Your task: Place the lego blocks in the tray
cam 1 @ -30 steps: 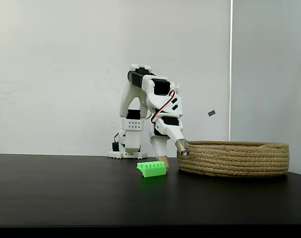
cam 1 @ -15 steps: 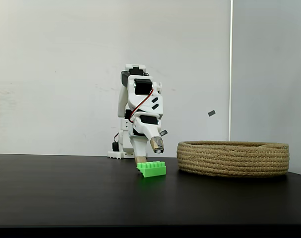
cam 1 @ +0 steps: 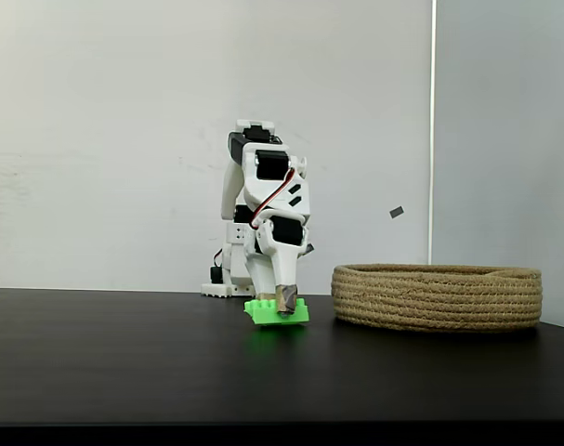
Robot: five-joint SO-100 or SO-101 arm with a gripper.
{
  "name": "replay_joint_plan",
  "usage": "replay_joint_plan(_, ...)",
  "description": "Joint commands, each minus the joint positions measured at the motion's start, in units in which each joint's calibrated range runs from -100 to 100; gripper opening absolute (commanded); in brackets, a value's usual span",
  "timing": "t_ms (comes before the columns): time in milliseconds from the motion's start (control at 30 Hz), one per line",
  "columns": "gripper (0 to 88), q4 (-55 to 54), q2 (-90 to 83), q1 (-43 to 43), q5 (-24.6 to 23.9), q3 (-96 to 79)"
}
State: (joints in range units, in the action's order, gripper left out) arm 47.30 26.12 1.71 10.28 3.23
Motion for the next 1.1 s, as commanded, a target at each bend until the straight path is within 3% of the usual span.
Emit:
replay_joint_plan(0,0.3,0.72,-2.82,-0.64,1.03,-1.63)
replay_joint_plan(233,0.2,5.47,-6.52,0.19,-2.05,3.02)
replay_joint_plan(600,0.2,39.54,-17.61,-3.61,-20.22,33.39)
replay_joint_plan(900,0.3,36.62,-25.35,-16.3,-30.77,29.47)
replay_joint_plan(1067,18.3,36.54,-27.41,-23.39,-31.4,22.45)
